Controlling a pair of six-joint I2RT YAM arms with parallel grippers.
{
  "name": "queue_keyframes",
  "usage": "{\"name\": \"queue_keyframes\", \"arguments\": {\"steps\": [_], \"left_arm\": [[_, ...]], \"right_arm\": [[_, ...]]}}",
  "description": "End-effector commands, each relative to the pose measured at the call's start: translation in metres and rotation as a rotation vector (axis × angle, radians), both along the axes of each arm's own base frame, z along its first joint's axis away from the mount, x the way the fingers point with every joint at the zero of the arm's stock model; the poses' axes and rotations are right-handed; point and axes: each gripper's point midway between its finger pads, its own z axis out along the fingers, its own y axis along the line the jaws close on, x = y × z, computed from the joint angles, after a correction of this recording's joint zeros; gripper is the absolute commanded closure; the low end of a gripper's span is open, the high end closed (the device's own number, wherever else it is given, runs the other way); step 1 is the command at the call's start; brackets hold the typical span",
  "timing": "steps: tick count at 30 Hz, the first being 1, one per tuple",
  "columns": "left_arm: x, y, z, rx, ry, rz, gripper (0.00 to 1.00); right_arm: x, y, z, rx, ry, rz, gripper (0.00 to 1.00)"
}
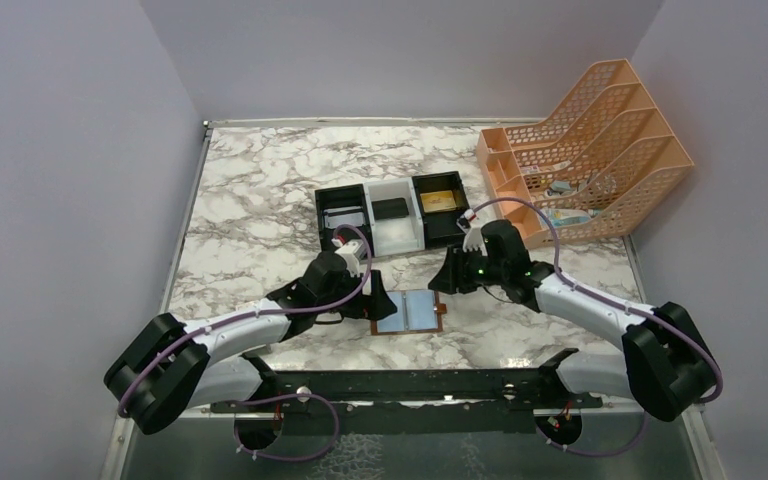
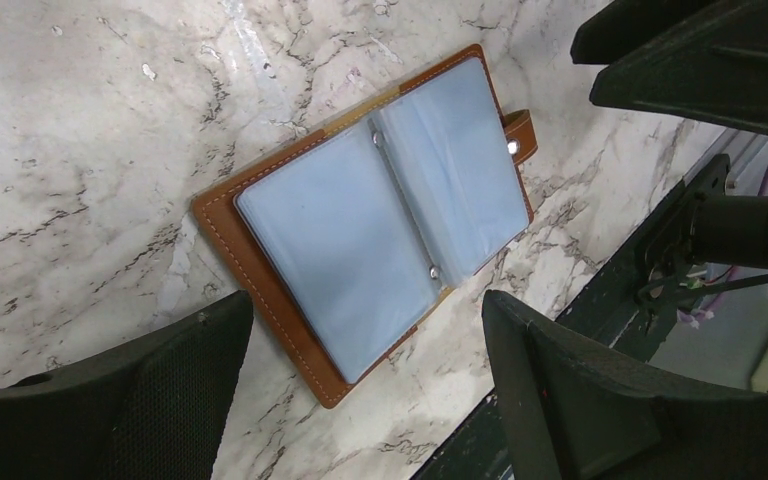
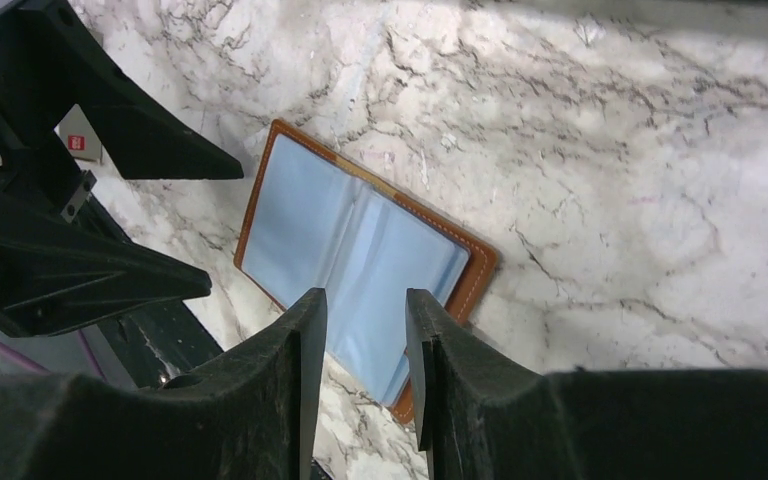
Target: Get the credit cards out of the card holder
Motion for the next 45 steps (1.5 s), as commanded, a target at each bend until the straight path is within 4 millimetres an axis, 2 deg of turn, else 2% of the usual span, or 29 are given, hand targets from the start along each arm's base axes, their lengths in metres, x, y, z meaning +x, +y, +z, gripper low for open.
{"name": "queue_keyframes", "arguments": {"steps": [1,5,11,15,20,26,38,45], "left_arm": [[0.001,-0.001,0.004,-0.01,-0.019,0.019,0.13],[-0.001,-0.002,0.001,0.001,-0.012,0.016,0.14],[-0.001,-0.004,-0.001,0.014,-0.015,0.02,0.16],[-0.001,-0.005,-0.003,0.022,-0.017,0.022,0.18],[-0.004,-0.004,-0.009,0.04,-0.004,0.017,0.21],[-0.005,-0.009,-0.006,0.036,-0.011,0.006,0.28],[-0.006,-0.013,-0.014,0.064,-0.005,-0.004,0.37],[-0.008,-0.012,-0.023,0.09,0.009,0.002,0.48]], "right_arm": [[-0.012,-0.007,-0.011,-0.013,0.04,-0.037,0.65],[-0.029,-0.005,-0.025,-0.015,0.089,0.002,0.65],[-0.041,0.0,-0.036,-0.005,0.12,0.033,0.65],[-0.043,-0.001,-0.04,-0.018,0.123,0.027,0.65],[-0.039,-0.006,-0.031,-0.022,0.086,-0.007,0.65],[-0.05,-0.006,-0.024,-0.004,0.097,0.027,0.65],[-0.062,-0.002,-0.043,0.021,0.15,0.055,0.66],[-0.054,-0.01,-0.061,-0.046,0.163,-0.02,0.67]]}}
